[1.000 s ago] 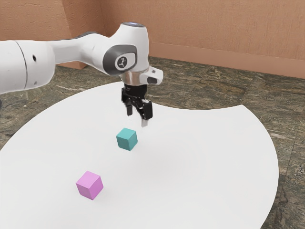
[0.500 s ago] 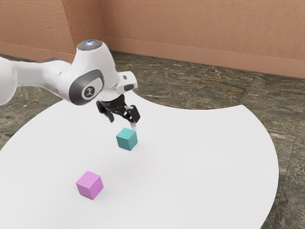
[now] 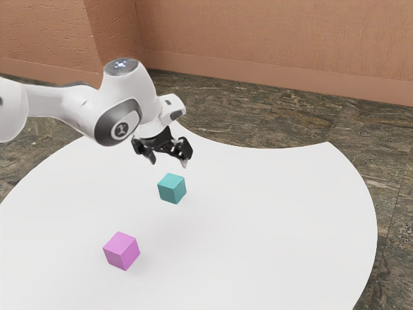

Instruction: Pick up the blue block with one arm, and put the blue block on the pink block with one arm

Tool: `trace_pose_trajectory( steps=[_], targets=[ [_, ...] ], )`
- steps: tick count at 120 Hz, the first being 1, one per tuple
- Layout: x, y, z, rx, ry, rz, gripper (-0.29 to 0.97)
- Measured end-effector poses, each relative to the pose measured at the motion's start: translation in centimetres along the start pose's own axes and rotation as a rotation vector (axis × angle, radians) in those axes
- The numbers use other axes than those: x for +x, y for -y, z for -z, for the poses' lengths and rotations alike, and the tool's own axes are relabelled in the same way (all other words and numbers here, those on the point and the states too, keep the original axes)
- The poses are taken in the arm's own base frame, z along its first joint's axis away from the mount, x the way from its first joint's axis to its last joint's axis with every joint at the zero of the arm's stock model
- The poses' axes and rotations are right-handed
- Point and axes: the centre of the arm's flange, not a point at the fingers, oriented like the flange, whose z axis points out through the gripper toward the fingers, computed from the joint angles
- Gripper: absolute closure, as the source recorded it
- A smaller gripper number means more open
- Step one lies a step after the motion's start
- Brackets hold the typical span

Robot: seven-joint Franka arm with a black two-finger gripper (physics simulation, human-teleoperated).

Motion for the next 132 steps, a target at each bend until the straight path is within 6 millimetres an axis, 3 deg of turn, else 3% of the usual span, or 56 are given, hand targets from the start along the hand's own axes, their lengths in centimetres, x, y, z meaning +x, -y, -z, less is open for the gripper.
trace_pose_trajectory(
  steps=[13,24,35,63,85,99,115,132],
  targets=[
    [0.4,0.5,-2.9,-0.024,0.048,0.025,0.00],
    [1.6,3.0,-5.8,-0.046,0.096,0.060,0.00],
    [3.1,4.1,-6.5,-0.054,0.143,0.024,0.00],
    [2.7,6.3,-11.9,-0.067,0.307,-0.132,0.00],
    [4.2,7.3,-13.0,-0.067,0.314,-0.275,0.00],
    [6.2,7.7,-13.5,-0.090,0.292,-0.336,0.00],
    [8.2,7.2,-14.6,-0.119,0.268,-0.394,0.00],
    [8.5,9.1,-15.8,-0.082,0.279,-0.395,0.00]
  ],
)
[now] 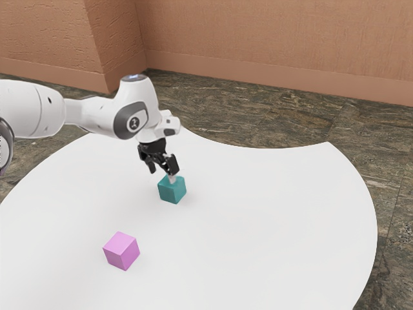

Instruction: Pick up the blue block with one arm, and put the blue block on the pink block with one arm

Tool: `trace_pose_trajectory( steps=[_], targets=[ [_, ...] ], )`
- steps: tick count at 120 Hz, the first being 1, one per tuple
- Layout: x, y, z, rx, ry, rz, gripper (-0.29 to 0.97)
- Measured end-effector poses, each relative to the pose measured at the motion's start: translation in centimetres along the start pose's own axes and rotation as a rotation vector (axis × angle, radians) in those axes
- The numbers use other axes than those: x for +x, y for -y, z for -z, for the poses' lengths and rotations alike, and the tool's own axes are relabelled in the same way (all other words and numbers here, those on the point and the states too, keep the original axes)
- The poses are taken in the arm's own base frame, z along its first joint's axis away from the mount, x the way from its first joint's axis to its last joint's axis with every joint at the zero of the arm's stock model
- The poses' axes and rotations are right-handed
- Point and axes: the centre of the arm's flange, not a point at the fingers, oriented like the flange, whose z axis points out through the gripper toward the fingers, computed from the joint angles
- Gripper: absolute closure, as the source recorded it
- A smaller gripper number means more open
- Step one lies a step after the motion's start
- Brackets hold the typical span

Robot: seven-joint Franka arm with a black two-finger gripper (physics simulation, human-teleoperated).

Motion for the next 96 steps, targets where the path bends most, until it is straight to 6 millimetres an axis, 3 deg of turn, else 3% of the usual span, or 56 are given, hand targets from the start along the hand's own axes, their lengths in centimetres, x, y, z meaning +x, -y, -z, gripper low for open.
trace_pose_trajectory(
  steps=[13,31,48,70,96],
  targets=[
    [0.0,0.0,-0.9,0.058,0.030,0.005,0.00],
    [1.3,-1.7,1.5,0.056,-0.016,0.009,0.00],
    [1.1,-2.5,1.9,-0.014,-0.026,0.074,0.00],
    [0.0,-1.3,-0.3,-0.026,0.013,0.123,0.00],
    [0.5,-2.6,-1.0,0.002,0.023,0.065,0.00]
  ],
)
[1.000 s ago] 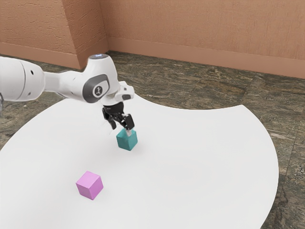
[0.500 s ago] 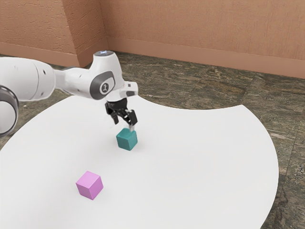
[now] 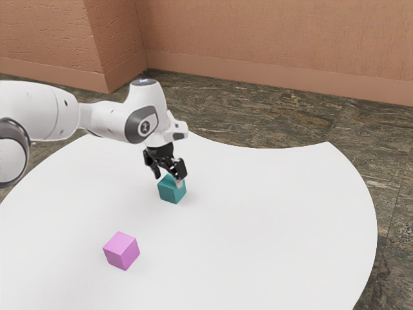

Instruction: Pick up the blue block with one arm, and put the blue block on the pink block with one arm

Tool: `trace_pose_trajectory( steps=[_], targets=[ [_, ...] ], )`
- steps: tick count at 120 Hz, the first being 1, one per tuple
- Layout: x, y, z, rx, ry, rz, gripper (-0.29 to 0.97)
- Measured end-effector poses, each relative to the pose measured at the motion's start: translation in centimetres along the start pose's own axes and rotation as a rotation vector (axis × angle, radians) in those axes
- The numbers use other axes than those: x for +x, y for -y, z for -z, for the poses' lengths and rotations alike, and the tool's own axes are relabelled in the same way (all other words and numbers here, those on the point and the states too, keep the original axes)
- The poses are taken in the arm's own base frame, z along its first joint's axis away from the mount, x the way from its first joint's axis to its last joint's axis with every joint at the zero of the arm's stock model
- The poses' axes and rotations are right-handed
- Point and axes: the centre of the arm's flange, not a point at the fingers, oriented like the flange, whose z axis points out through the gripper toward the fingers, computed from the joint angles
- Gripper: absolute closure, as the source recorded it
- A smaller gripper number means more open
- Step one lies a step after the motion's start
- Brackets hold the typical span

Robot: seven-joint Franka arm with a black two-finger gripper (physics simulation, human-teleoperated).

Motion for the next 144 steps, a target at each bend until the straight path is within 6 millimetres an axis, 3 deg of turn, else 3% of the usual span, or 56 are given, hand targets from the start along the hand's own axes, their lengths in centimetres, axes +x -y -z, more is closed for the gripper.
trace_pose_trajectory(
  steps=[53,89,121,144],
  targets=[
    [-0.3,0.7,-4.0,0.000,0.048,-0.019,0.00],
    [0.7,-0.2,-3.0,0.010,0.020,-0.042,0.02],
    [0.6,0.0,-3.0,0.005,0.018,-0.034,0.23],
    [0.7,-0.1,-2.0,0.012,0.004,-0.028,0.31]
  ],
)
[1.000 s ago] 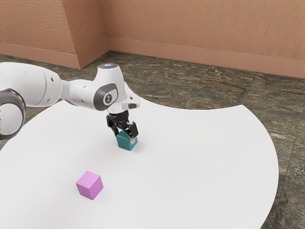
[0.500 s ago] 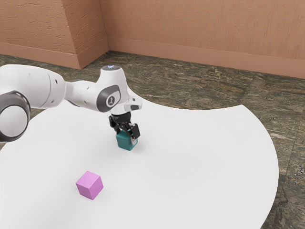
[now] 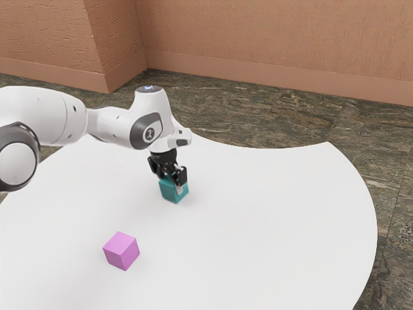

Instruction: Pick up the blue block with one arm, and put the blue block on the pink block with one arm

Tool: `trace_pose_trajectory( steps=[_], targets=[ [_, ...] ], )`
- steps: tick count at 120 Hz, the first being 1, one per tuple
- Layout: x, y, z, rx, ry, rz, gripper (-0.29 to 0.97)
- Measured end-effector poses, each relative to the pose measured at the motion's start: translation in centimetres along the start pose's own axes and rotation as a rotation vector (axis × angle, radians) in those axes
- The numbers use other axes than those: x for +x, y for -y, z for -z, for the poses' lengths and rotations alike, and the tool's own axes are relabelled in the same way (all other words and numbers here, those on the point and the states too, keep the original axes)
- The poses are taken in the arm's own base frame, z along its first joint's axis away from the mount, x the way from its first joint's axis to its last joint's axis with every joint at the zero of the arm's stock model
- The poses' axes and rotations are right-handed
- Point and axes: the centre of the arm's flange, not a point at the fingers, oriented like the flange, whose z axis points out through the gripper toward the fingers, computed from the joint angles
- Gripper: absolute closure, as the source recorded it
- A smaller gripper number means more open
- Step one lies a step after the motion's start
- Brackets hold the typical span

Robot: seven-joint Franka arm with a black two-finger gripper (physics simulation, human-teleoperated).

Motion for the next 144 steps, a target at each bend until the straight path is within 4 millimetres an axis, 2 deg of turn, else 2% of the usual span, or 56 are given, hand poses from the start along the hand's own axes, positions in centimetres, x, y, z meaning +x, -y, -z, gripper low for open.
trace_pose_trajectory(
  steps=[17,25,34,42,52,63,74,86,102,113,128,136,144],
  targets=[
    [-0.7,-0.1,2.1,0.011,-0.017,0.011,0.33],
    [-3.5,0.1,4.7,0.029,-0.019,0.028,0.34],
    [-7.5,-0.9,7.4,0.055,-0.021,0.035,0.33],
    [-10.5,-1.9,8.3,0.072,-0.019,0.042,0.34],
    [-14.1,-3.3,8.1,0.087,-0.012,0.048,0.36],
    [-17.0,-4.3,9.0,0.111,-0.038,0.066,0.38],
    [-18.1,-4.8,8.7,0.122,-0.057,0.088,0.38],
    [-18.8,-4.5,7.7,0.121,-0.067,0.126,0.38],
    [-18.9,-3.9,7.4,0.120,-0.088,0.178,0.38],
    [-18.9,-4.2,7.8,0.120,-0.108,0.201,0.38],
    [-21.9,-6.9,8.9,0.123,-0.134,0.228,0.38],
    [-23.7,-7.8,8.2,0.114,-0.125,0.254,0.37],
    [-24.6,-8.0,7.3,0.103,-0.112,0.280,0.37]
  ],
)
